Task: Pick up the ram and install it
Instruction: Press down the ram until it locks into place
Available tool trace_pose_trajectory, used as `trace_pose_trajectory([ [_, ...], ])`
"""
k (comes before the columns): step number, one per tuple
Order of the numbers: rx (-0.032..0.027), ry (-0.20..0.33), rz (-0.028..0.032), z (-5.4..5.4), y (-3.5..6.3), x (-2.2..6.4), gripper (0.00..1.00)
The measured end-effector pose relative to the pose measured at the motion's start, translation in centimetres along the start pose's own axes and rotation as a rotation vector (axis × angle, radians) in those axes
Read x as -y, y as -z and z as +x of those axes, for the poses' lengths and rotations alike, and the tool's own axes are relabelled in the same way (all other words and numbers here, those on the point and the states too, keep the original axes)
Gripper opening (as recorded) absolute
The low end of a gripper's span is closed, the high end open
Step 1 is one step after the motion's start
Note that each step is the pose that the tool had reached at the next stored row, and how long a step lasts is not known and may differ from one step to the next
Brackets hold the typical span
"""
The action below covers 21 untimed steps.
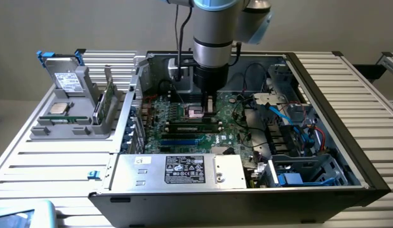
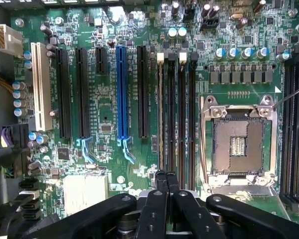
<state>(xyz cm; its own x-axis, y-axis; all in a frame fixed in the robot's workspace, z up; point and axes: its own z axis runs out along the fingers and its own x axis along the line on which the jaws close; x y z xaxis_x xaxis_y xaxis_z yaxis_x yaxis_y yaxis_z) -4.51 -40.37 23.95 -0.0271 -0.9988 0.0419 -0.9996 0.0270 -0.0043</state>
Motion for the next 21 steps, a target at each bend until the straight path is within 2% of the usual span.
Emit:
trace_pose_trajectory([
  [4, 0.0001, 0.0, 0.0, 0.0, 0.22, -1.16, 0.11],
  [7, -0.0001, 0.0, 0.0004, 0.1, 0.23, -2.36, 0.11],
  [11, 0.0, 0.0, 0.0037, 0.1, 0.13, -3.7, 0.11],
  [15, -0.0026, 0.0, 0.0054, 0.1, -0.35, -4.02, 0.11],
  [21, -0.0096, 0.0, 0.0057, 0.1, -0.8, -4.27, 0.11],
])
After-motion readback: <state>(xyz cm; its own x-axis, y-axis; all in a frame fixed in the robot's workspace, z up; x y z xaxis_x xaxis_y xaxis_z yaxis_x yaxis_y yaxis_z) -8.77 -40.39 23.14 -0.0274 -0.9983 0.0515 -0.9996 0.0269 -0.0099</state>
